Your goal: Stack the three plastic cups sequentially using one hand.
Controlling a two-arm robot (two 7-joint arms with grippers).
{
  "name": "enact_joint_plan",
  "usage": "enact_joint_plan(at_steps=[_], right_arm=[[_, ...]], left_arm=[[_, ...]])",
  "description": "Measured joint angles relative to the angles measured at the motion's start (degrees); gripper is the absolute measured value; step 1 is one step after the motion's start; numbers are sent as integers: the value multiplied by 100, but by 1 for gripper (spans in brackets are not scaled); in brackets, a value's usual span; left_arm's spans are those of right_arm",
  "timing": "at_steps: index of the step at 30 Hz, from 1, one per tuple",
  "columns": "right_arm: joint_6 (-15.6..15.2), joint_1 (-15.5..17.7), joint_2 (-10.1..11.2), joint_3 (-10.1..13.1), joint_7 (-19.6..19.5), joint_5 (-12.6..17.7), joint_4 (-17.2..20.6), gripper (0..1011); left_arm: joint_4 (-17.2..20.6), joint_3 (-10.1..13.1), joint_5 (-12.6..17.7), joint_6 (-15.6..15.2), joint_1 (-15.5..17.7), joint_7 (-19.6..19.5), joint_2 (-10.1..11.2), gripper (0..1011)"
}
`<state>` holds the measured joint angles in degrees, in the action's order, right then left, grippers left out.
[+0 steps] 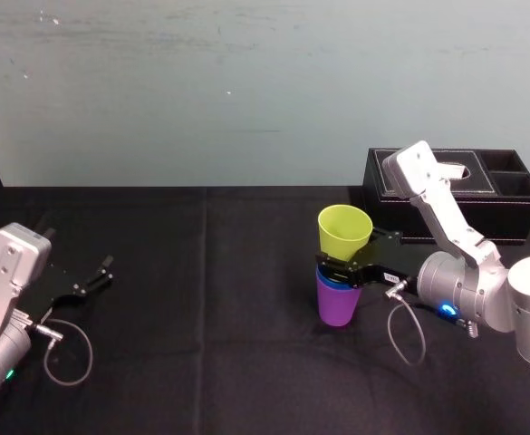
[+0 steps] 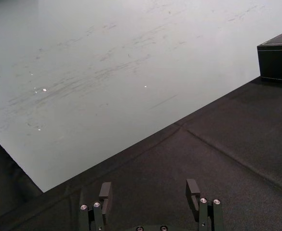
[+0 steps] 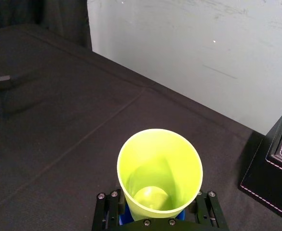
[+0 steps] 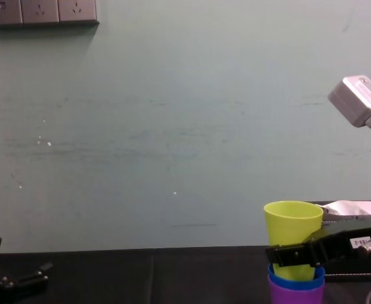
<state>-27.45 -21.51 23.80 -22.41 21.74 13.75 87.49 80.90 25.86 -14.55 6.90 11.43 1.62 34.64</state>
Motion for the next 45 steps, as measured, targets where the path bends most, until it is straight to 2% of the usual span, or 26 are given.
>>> enact_joint_plan(at_steps=[24, 36, 43, 45], right_arm=[[40, 9, -52, -21, 18, -48, -92, 710], [39, 9, -47, -21, 14, -45, -89, 993], [37, 9, -46, -21, 13, -45, -87, 1003], [228, 94, -43, -7, -58, -108, 5, 1003]], left_arm=[[0, 0, 0, 0, 0, 0, 0, 1000], [0, 0, 0, 0, 0, 0, 0, 1000], [0, 0, 0, 0, 0, 0, 0, 1000], [0, 0, 0, 0, 0, 0, 0, 1000]])
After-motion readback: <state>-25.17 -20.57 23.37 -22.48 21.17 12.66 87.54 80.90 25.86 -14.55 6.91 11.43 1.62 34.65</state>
